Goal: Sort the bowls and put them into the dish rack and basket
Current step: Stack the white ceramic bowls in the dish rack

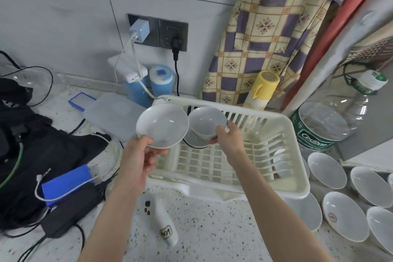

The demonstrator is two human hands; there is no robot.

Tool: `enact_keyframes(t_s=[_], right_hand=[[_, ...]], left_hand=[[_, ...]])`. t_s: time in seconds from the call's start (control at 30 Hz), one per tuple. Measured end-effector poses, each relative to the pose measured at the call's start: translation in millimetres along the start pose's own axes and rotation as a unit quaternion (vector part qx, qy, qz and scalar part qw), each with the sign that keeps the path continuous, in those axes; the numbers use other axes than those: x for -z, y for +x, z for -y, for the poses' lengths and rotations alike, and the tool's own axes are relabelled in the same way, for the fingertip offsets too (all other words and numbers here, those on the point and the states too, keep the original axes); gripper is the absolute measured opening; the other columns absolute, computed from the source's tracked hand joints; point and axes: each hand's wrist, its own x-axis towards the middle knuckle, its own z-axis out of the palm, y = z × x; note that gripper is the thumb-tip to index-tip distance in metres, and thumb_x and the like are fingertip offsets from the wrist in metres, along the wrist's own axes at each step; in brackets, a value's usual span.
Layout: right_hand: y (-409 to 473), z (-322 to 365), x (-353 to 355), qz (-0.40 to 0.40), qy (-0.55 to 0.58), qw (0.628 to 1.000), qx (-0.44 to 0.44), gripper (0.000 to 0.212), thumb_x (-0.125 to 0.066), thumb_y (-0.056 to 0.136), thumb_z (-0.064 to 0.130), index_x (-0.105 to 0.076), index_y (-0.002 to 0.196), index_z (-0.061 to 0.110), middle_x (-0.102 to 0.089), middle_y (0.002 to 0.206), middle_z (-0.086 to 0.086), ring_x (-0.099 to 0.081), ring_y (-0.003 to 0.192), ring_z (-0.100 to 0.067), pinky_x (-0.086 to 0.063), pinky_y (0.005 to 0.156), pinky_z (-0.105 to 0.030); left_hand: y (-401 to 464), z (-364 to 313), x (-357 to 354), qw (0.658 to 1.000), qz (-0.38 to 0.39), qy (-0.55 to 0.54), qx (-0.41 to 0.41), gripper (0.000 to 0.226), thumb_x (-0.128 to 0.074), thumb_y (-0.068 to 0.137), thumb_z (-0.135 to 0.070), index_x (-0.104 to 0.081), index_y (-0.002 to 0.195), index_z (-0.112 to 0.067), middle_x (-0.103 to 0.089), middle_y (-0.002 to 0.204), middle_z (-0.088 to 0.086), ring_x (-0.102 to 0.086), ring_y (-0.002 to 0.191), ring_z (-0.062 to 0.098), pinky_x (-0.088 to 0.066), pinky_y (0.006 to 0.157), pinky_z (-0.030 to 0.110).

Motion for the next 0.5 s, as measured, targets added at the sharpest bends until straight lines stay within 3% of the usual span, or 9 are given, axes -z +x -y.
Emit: enact_keyframes(t_s=[0.07, 0.17, 0.23, 0.37, 0.5], right_hand=[[4.1, -3.7, -3.3, 0.010, -0.029, 0.999, -0.009, 0.046, -0.045, 0.091, 0.022, -0.047, 0.137, 0.019, -0.073, 0.080, -0.006, -0.068, 0.057, -0.002, -0.037, 0.047, -0.014], [10.1, -6.6, -7.0, 0.016, -0.042, 0.999, -0.015, 0.048, -0.044, 0.091, 0.020, -0.048, 0.139, 0.016, -0.073, 0.082, -0.005, -0.072, 0.073, -0.016, -0.041, 0.052, -0.021], [12.2, -5.8, -7.9, 0.020, -0.058, 0.998, -0.021, 0.047, -0.043, 0.092, 0.021, -0.047, 0.140, 0.017, -0.074, 0.081, -0.007, -0.071, 0.073, -0.015, -0.042, 0.052, -0.024], [14.5, -8.8, -9.8, 0.033, -0.073, 0.996, -0.035, 0.045, -0.041, 0.094, 0.020, -0.046, 0.139, 0.016, -0.074, 0.078, -0.012, -0.045, 0.032, 0.003, -0.036, 0.039, -0.017], [14.2, -11.0, -14.6, 0.038, -0.079, 0.995, -0.036, 0.044, -0.039, 0.092, 0.018, -0.049, 0.134, 0.017, -0.073, 0.068, -0.008, -0.041, 0.029, 0.001, -0.036, 0.040, -0.021]], left_hand=[[3.6, 0.3, 0.4, 1.000, 0.004, -0.001, -0.003, 0.035, -0.049, 0.080, -0.018, -0.059, 0.113, -0.012, -0.069, 0.067, 0.015, -0.036, 0.039, 0.006, -0.025, 0.033, 0.017], [7.6, 0.4, -0.1, 1.000, 0.015, 0.001, -0.014, 0.036, -0.050, 0.077, -0.019, -0.059, 0.111, -0.012, -0.070, 0.067, 0.015, -0.036, 0.039, 0.007, -0.026, 0.033, 0.016], [9.6, 0.7, -0.1, 1.000, 0.017, 0.004, -0.016, 0.034, -0.049, 0.079, -0.018, -0.059, 0.111, -0.012, -0.070, 0.067, 0.015, -0.037, 0.039, 0.007, -0.026, 0.033, 0.017], [11.8, 1.1, 2.9, 1.000, 0.027, -0.004, -0.001, 0.035, -0.047, 0.086, -0.016, -0.057, 0.119, -0.008, -0.070, 0.069, 0.016, -0.037, 0.040, 0.007, -0.027, 0.033, 0.017], [15.1, -1.7, 5.8, 0.998, 0.041, -0.027, 0.036, 0.033, -0.046, 0.092, -0.015, -0.055, 0.123, -0.008, -0.071, 0.072, 0.015, -0.039, 0.040, 0.007, -0.030, 0.033, 0.016]])
